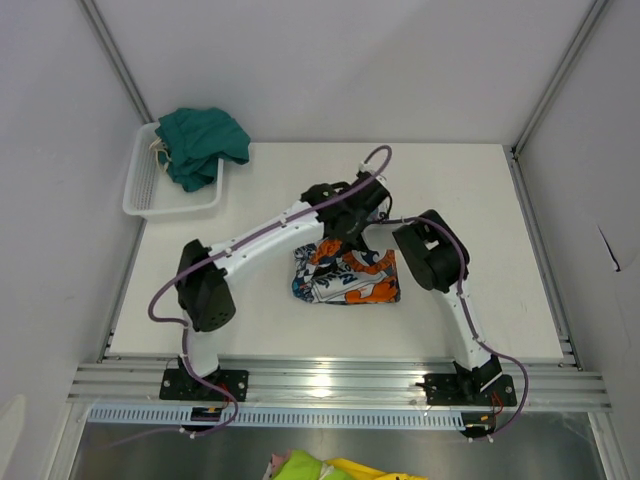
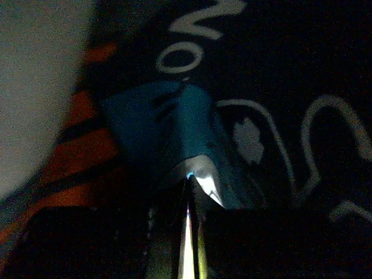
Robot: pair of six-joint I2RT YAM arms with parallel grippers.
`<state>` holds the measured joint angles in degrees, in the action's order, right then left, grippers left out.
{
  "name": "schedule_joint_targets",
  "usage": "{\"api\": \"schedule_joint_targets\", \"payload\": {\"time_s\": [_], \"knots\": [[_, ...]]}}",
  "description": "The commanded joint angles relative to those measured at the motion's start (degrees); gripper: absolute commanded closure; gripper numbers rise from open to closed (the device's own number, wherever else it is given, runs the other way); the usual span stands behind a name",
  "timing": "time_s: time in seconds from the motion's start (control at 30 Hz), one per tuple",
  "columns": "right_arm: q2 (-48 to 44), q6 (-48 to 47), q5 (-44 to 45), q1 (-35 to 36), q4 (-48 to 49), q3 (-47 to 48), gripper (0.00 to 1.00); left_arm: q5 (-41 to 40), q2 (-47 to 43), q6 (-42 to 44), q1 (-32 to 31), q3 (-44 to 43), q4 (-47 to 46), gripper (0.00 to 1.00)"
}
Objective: Fold and stack the shorts
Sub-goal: Fold the shorts
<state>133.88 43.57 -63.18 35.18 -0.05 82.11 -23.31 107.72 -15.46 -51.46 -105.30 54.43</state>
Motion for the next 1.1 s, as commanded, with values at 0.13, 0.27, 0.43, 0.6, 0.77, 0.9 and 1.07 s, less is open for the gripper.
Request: {"api": "schedule_joint_targets", "payload": {"time_s": [0.13,0.27,0.43,0.6,0.77,0.9,1.07], "knots": [[1.1,3.2,-1.8,-0.5,-9.2,2.1,0.97,-6.9,3.4,-0.6,-2.2,-4.3,7.7,1.0],[-2.5,3.4,-1.4,-3.1,-9.9,1.7,0.88,-8.2,2.1,0.0,-2.1,-2.5,6.7,1.0],[-6.8,2.0,2.4,-7.0,-14.5,1.7,0.72,-9.6,-0.4,0.5,-2.1,0.9,5.6,1.0],[-12.4,-1.5,6.6,-11.1,-20.1,1.9,0.63,-10.6,-1.2,0.4,-1.3,2.5,5.5,1.0],[-17.7,-5.7,11.1,-16.0,-26.0,-0.5,0.64,-11.3,-2.6,0.9,-1.2,3.4,4.9,1.0],[-26.1,-8.7,17.1,-22.4,-29.2,-6.2,0.66,-11.7,-2.2,0.9,-1.2,2.6,5.2,1.0],[-31.9,-11.8,18.5,-27.0,-28.4,-12.3,0.62,-12.5,1.0,0.0,-1.4,0.1,6.0,1.0]]}}
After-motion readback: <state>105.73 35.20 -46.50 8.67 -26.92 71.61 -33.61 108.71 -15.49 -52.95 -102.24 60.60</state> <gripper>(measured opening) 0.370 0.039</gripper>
